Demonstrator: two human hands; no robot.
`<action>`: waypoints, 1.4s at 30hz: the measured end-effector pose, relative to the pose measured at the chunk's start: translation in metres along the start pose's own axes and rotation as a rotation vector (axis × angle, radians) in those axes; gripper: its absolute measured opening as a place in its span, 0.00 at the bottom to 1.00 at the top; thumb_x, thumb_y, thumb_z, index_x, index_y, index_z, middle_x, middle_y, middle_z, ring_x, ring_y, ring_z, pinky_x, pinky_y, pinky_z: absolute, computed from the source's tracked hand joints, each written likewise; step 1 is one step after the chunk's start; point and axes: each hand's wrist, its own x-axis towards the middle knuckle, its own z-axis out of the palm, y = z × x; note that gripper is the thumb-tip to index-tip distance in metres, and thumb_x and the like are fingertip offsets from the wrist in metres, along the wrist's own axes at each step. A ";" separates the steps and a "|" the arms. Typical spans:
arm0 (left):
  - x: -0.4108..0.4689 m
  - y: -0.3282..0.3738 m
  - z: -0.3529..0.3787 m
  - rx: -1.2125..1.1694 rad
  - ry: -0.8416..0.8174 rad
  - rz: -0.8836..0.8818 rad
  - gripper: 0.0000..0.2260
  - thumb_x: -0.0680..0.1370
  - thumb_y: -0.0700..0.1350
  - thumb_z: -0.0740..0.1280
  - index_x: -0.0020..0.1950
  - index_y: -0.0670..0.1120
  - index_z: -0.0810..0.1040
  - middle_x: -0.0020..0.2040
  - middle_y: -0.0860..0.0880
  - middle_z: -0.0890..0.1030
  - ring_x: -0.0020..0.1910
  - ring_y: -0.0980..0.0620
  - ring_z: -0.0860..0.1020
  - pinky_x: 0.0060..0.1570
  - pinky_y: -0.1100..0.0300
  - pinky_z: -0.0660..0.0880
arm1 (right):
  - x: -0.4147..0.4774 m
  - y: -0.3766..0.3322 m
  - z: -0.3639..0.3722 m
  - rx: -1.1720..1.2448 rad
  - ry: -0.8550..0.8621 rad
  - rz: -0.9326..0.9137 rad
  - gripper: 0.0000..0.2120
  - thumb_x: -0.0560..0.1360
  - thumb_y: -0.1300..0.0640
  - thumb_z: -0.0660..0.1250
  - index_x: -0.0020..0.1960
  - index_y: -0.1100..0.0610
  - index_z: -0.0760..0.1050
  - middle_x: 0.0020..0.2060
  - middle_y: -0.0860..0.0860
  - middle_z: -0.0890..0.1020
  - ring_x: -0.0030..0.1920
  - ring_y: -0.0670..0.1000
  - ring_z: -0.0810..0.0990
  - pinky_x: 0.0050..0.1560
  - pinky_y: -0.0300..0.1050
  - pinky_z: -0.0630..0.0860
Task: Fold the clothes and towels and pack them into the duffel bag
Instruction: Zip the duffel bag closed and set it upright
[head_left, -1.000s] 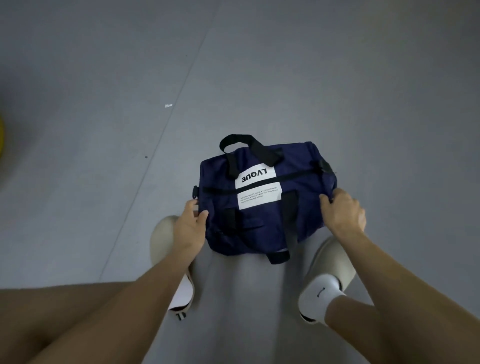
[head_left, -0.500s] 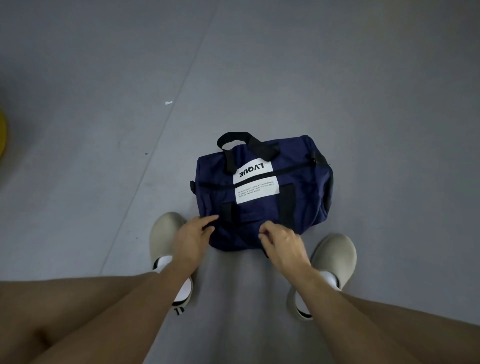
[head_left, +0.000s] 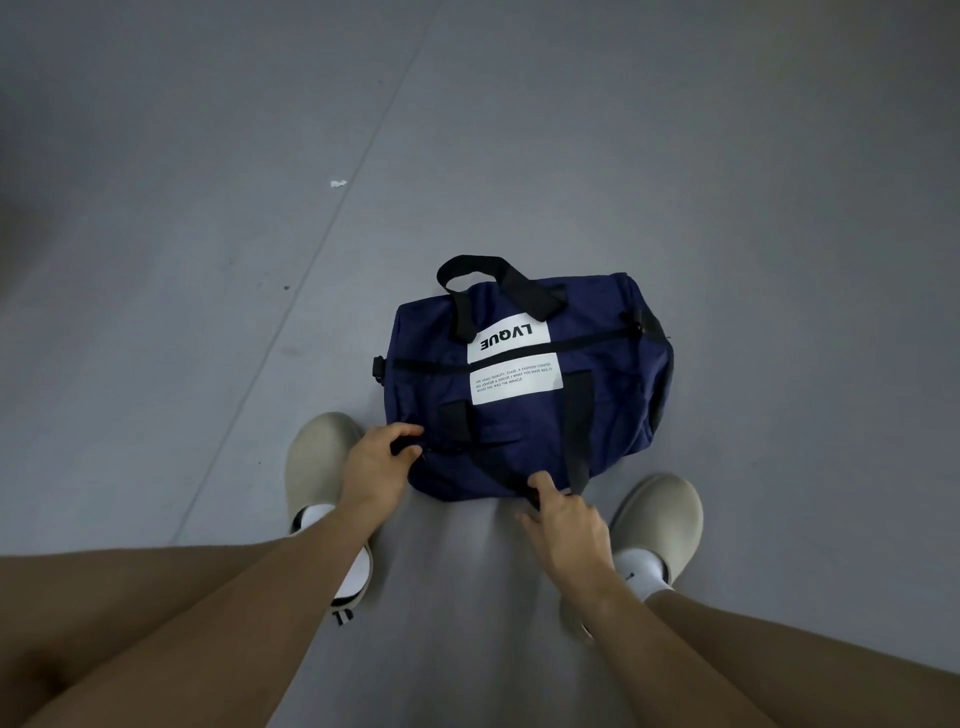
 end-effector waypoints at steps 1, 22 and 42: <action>0.000 0.001 0.000 -0.004 -0.002 -0.005 0.11 0.80 0.44 0.69 0.62 0.53 0.82 0.56 0.50 0.80 0.53 0.51 0.77 0.56 0.58 0.74 | -0.002 0.003 0.000 -0.019 -0.025 0.008 0.16 0.80 0.47 0.62 0.65 0.48 0.62 0.46 0.53 0.81 0.47 0.57 0.82 0.48 0.51 0.79; -0.003 0.000 -0.015 -0.442 -0.136 -0.072 0.20 0.79 0.30 0.65 0.53 0.55 0.85 0.57 0.49 0.83 0.58 0.49 0.81 0.57 0.50 0.81 | 0.032 -0.107 0.040 0.278 0.234 -0.059 0.22 0.72 0.36 0.70 0.55 0.50 0.73 0.54 0.48 0.81 0.59 0.53 0.75 0.61 0.56 0.73; -0.007 0.006 -0.018 -0.331 -0.076 -0.013 0.18 0.78 0.34 0.68 0.49 0.58 0.84 0.41 0.61 0.83 0.42 0.60 0.82 0.45 0.63 0.81 | 0.027 -0.098 0.046 0.390 0.387 0.130 0.07 0.79 0.51 0.67 0.51 0.53 0.81 0.53 0.50 0.77 0.56 0.54 0.73 0.56 0.55 0.73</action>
